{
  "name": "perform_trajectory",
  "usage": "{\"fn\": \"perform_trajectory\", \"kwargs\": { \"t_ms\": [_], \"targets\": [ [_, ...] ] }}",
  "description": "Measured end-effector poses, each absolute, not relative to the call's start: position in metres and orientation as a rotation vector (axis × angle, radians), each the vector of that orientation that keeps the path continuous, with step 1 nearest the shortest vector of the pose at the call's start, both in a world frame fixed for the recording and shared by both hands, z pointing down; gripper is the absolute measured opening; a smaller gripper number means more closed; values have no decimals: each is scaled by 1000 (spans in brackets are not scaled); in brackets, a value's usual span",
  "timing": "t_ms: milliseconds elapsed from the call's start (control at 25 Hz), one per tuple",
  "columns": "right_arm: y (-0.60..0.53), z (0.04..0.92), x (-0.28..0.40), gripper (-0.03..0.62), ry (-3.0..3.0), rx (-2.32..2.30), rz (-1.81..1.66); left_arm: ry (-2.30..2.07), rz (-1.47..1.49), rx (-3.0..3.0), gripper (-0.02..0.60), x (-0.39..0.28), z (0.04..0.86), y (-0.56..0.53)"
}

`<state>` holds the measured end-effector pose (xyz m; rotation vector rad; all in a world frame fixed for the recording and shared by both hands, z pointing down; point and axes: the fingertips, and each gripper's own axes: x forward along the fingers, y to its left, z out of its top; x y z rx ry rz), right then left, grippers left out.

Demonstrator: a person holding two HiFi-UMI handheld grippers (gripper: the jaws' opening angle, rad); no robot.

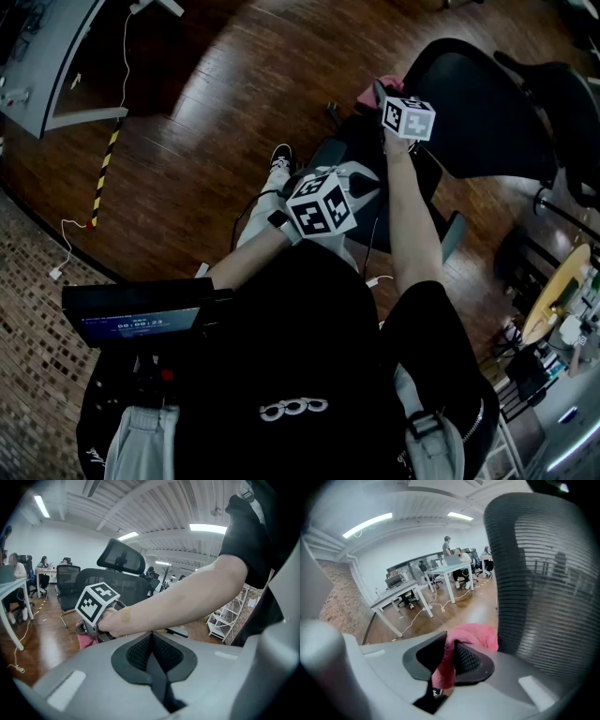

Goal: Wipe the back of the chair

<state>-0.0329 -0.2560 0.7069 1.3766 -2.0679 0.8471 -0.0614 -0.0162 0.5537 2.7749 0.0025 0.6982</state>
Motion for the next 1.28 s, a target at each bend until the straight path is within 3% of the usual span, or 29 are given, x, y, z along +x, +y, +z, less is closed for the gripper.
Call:
{"fn": "perform_trajectory", "kwargs": {
  "t_ms": [400, 640, 1280],
  "targets": [
    [-248, 713, -42, 43, -2104, 1319, 856, 1, 724, 2750, -9, -65, 556, -21],
    [-236, 719, -8, 43, -2025, 1405, 879, -8, 672, 2706, -9, -65, 554, -23],
    [-181, 738, 139, 44, -1955, 1535, 967, 94, 698, 2665, -9, 38, 567, -1]
  ]
}}
